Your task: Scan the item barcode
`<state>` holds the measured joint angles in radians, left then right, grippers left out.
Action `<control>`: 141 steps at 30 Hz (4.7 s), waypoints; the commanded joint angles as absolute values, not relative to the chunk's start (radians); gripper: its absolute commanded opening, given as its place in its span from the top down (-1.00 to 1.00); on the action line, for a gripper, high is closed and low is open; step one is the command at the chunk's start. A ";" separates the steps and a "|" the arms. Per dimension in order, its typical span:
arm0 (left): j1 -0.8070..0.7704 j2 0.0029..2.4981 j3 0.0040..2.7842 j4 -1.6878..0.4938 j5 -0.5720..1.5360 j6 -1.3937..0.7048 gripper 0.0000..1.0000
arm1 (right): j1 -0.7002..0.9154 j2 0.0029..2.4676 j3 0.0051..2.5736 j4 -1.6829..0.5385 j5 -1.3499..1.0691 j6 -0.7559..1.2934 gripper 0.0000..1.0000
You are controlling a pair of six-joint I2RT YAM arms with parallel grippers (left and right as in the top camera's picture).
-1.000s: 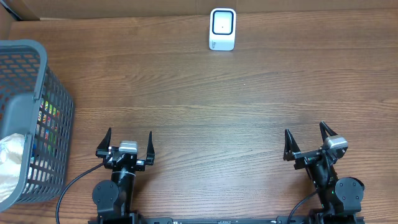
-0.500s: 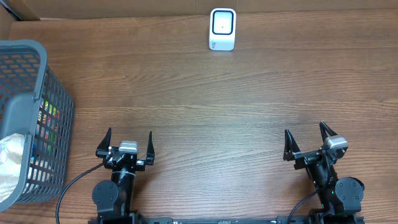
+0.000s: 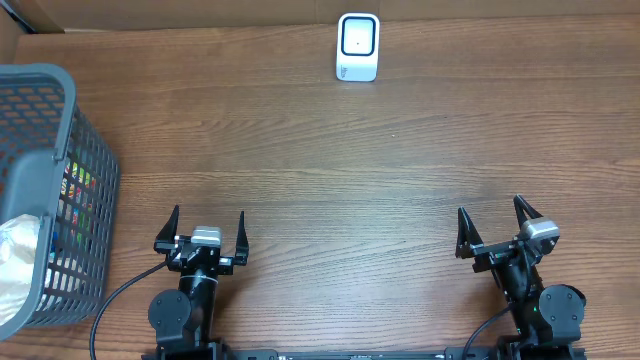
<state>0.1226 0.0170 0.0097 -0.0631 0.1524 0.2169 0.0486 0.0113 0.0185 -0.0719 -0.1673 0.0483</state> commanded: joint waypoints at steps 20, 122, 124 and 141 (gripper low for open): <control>0.131 0.005 0.005 -0.064 0.146 0.221 -0.99 | 0.056 0.003 0.008 -0.067 -0.157 0.048 -1.00; 0.896 1.479 1.983 -1.656 -0.226 -0.547 -1.00 | 0.056 1.280 1.336 -0.657 -0.530 0.056 -1.00; 0.971 1.537 1.983 -1.646 -0.187 -0.505 -1.00 | 0.056 1.280 1.336 -0.665 -0.530 0.056 -1.00; 0.995 1.979 1.983 -1.554 -0.095 -0.292 -0.74 | 0.057 1.280 1.336 -0.684 -0.553 0.056 -1.00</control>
<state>0.9966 1.9152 1.9747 -1.5398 -0.0963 -0.2920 0.0486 1.2877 1.3052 -0.6796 -0.5358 0.0521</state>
